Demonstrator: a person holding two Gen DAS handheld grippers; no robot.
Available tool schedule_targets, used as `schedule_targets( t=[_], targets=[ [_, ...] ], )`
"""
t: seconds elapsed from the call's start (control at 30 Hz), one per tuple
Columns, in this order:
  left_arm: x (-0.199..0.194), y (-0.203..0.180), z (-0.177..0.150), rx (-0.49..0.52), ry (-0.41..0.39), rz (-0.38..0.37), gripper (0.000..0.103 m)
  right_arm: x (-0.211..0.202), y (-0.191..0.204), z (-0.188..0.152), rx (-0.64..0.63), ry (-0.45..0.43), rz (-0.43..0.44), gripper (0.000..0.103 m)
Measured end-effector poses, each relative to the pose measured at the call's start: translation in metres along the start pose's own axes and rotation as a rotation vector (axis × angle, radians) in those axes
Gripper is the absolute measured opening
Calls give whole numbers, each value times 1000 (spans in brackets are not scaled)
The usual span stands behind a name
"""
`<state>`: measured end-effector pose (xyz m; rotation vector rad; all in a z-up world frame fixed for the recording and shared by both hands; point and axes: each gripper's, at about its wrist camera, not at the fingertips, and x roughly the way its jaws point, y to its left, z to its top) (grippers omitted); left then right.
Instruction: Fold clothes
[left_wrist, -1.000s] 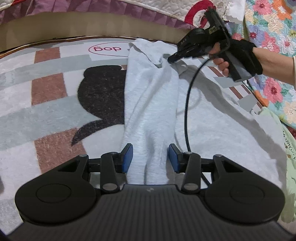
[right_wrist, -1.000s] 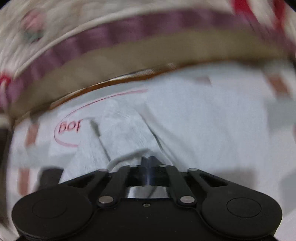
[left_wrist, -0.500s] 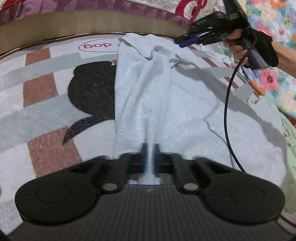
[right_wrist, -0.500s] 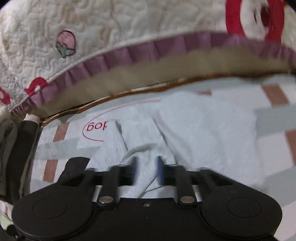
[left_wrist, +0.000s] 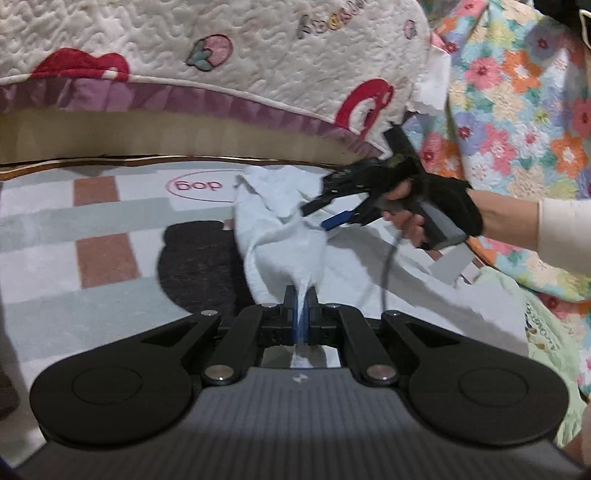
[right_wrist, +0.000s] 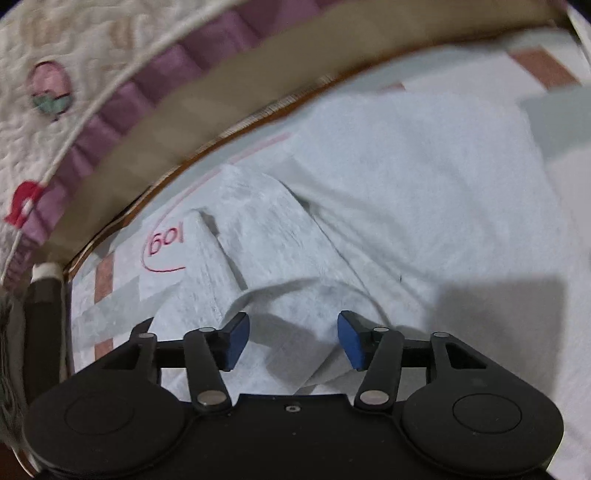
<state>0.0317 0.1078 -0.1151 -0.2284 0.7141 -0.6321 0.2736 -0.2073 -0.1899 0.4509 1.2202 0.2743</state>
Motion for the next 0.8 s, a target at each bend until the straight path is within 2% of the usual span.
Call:
schedule_targets(
  t=[0.03,0.2,0.27,0.3,0.33,0.37,0.4,0.5,0.57,0.6,0.7,0.73,0.8],
  targets=[
    [1,-1,-1,3,2,-2,2,1,4,-1,4,-9,-12,64],
    [4,-3,-3,11,9,-4,2,10,31,2,-84,-39,-133,64],
    [5,-1,-4,7,15,3,2,15,43,3,-151,-59,-196,59],
    [5,-1,-5,5,18,6,2,18,50,2,-218,-79,-245,40],
    [6,0,-5,2,21,7,2,20,57,0,-289,-98,-298,16],
    [6,1,-6,-1,24,7,2,21,58,-1,-338,-112,-318,14],
    [7,2,-6,-4,27,7,2,17,56,0,-344,-123,-296,1],
    [8,5,-7,-12,36,6,2,-13,46,5,-277,-182,-192,2],
    [9,7,-8,-18,42,6,2,-47,49,5,-264,-248,-74,2],
    [10,8,-8,-21,44,5,2,-68,50,3,-257,-292,6,2],
    [11,10,-9,-30,53,5,2,-143,50,-13,-239,-455,321,2],
    [12,11,-9,-33,56,5,2,-159,44,-20,-224,-478,364,2],
    [13,11,-10,-31,60,-1,2,-172,28,-34,-187,-472,312,2]
  ],
)
